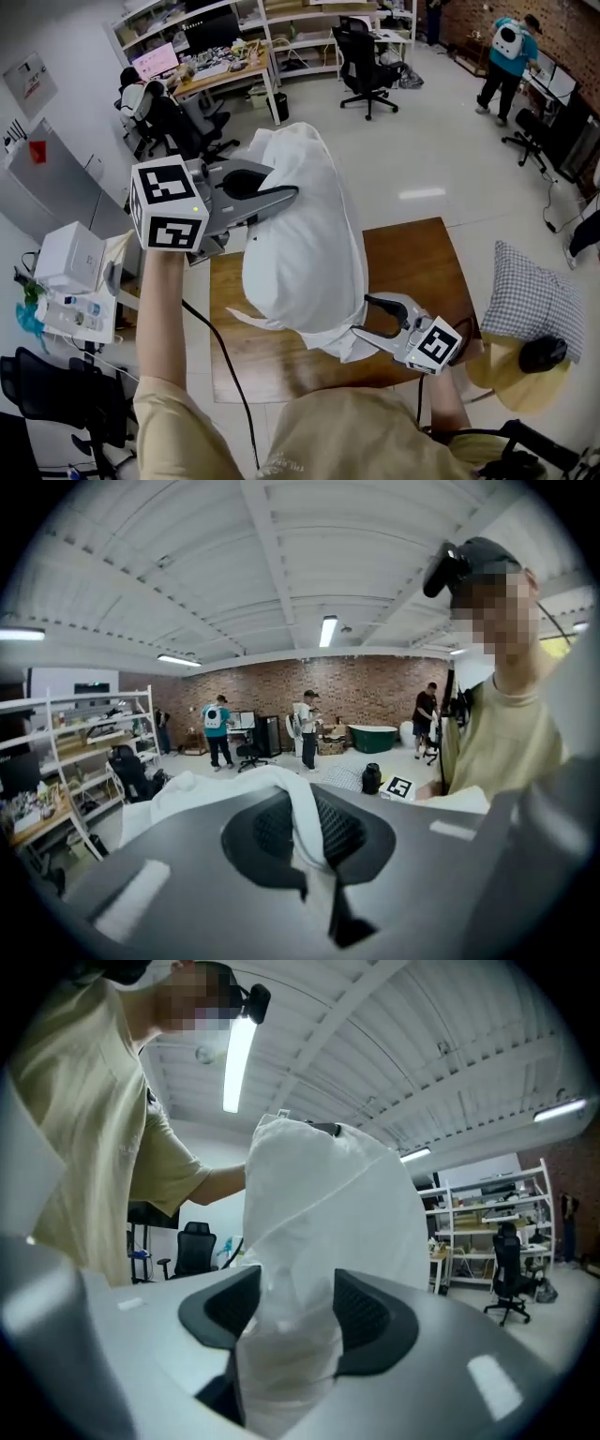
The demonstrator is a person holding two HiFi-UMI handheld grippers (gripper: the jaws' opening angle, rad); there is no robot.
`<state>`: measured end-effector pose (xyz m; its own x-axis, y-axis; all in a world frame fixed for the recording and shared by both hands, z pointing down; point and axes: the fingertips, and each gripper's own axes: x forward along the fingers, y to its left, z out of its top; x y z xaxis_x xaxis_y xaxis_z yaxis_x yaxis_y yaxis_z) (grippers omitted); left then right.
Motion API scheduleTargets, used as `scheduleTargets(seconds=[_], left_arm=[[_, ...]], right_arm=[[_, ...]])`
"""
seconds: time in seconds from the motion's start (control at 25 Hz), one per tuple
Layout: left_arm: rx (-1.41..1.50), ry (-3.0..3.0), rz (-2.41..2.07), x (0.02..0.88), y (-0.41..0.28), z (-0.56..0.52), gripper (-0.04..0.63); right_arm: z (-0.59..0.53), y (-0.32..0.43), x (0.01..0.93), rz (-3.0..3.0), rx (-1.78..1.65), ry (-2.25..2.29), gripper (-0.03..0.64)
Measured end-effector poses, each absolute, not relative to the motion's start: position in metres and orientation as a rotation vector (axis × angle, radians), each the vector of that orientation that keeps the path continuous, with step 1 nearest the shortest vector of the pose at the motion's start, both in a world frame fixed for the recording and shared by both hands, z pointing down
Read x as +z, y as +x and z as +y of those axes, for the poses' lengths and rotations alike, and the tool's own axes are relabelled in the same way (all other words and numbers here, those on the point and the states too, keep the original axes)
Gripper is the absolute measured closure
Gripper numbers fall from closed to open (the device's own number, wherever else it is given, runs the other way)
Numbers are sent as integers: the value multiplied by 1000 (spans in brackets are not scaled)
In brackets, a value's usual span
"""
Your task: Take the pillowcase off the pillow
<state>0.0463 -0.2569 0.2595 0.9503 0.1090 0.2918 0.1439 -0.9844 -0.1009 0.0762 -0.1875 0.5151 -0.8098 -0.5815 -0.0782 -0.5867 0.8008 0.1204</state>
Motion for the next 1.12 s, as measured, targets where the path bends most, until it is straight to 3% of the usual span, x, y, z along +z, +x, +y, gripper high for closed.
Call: scheduleTargets(seconds=[0.28, 0.76, 1.0, 1.08, 1.12], left_arm=[[-431, -2757, -414, 245, 51, -227, 584], [-750, -2626, -574, 287, 11, -182, 584], [-633, -2699, -619, 286, 10, -183, 584], [-633, -2721, -617, 283, 11, -181, 584], [-636, -2728, -611, 283, 12, -181, 584]], right_arm=[[-150, 101, 435, 2747, 351, -740, 359], [-178, 148, 395, 2618, 409, -1125, 359], [-205, 153, 374, 2702, 363, -1086, 359], [-210, 148, 371, 2777, 348, -1011, 369], [-211, 146, 371, 2806, 344, -972, 409]])
